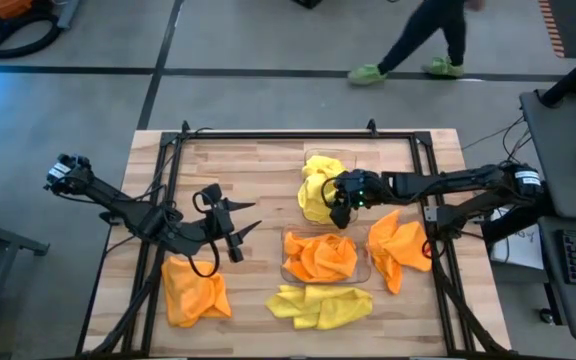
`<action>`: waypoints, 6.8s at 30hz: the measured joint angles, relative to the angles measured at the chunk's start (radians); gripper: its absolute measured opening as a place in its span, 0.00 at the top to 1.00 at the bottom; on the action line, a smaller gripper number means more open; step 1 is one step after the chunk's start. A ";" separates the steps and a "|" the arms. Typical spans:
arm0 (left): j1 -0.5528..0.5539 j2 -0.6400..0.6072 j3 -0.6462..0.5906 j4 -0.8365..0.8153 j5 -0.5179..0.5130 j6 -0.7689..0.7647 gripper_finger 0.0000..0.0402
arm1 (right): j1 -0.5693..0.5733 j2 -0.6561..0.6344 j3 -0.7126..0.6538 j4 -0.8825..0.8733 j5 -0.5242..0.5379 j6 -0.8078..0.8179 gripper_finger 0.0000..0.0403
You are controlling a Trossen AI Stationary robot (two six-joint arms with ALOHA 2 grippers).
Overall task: Sort microfiber towel by color & place in baskets
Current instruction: Put the yellow towel into the top transparent bin
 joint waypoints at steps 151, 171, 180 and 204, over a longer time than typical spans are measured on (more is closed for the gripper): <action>0.183 0.210 0.038 -0.090 0.459 -0.003 0.52 | -0.027 -0.027 0.067 0.138 0.153 -0.320 0.81; 0.591 0.333 -0.162 0.332 0.741 0.172 0.77 | -0.128 -0.024 0.053 0.014 0.153 -0.363 0.98; 0.634 0.421 -0.229 0.580 0.797 0.166 0.98 | -0.150 -0.024 0.013 0.014 0.156 -0.327 0.98; 0.638 0.585 -0.181 0.714 0.816 0.151 1.00 | -0.148 -0.060 0.007 -0.066 0.202 -0.267 0.98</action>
